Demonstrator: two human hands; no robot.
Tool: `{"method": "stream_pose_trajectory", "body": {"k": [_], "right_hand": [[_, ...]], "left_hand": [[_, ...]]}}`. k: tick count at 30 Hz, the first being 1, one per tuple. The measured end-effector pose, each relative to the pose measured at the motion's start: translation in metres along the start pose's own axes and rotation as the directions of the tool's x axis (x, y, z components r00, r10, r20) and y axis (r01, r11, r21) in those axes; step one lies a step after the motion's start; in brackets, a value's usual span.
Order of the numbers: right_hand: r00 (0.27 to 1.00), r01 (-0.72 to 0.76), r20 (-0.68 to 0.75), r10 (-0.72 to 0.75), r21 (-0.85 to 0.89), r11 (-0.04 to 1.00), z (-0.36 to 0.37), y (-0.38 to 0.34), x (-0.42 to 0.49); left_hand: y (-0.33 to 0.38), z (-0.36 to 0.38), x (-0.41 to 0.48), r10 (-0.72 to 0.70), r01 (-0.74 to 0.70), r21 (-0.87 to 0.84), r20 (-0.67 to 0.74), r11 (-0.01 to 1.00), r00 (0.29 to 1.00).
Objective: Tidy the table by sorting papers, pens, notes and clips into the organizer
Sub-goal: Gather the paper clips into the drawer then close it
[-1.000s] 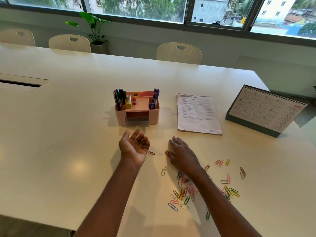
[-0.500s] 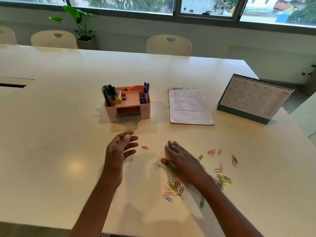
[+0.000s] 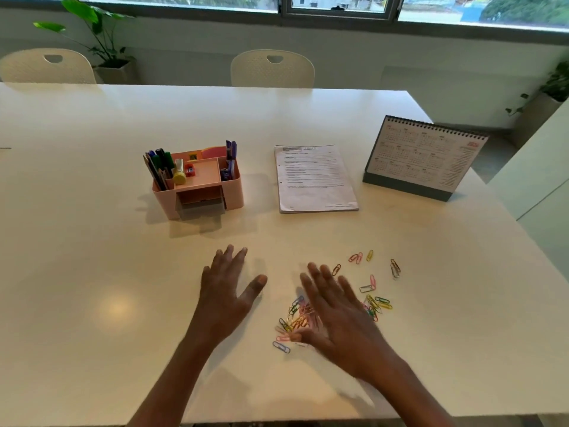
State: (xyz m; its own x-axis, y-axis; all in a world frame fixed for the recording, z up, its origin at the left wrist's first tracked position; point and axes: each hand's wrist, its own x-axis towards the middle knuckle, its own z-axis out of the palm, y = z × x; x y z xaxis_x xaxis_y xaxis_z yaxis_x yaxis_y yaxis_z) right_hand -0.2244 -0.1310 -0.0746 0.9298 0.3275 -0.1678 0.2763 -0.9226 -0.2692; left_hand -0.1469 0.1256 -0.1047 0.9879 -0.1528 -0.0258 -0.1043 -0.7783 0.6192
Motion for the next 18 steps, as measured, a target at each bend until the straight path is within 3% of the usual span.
{"method": "stream_pose_trajectory", "body": {"k": [3, 8, 13, 18], "right_hand": [[0.984, -0.161, -0.081, 0.159, -0.017, 0.987, -0.009, 0.043, -0.016], [0.914, -0.399, -0.071, 0.400, 0.032, 0.916, -0.005, 0.106, -0.029], [0.929, -0.361, -0.110, 0.354, -0.051, 0.931, 0.002, 0.096, -0.010], [0.968, -0.233, -0.112, 0.223, -0.090, 0.968, 0.007, 0.072, 0.018]], "left_hand": [[-0.002, 0.009, -0.003, -0.010, -0.009, 0.170, 0.107, 0.985, 0.994], [0.014, 0.020, -0.012, 0.008, -0.081, 0.397, 0.182, 0.914, 0.983], [0.045, 0.041, -0.012, 0.069, -0.176, 0.433, 0.251, 0.884, 0.965], [0.073, 0.061, -0.011, 0.122, -0.248, 0.470, 0.281, 0.847, 0.952]]}}
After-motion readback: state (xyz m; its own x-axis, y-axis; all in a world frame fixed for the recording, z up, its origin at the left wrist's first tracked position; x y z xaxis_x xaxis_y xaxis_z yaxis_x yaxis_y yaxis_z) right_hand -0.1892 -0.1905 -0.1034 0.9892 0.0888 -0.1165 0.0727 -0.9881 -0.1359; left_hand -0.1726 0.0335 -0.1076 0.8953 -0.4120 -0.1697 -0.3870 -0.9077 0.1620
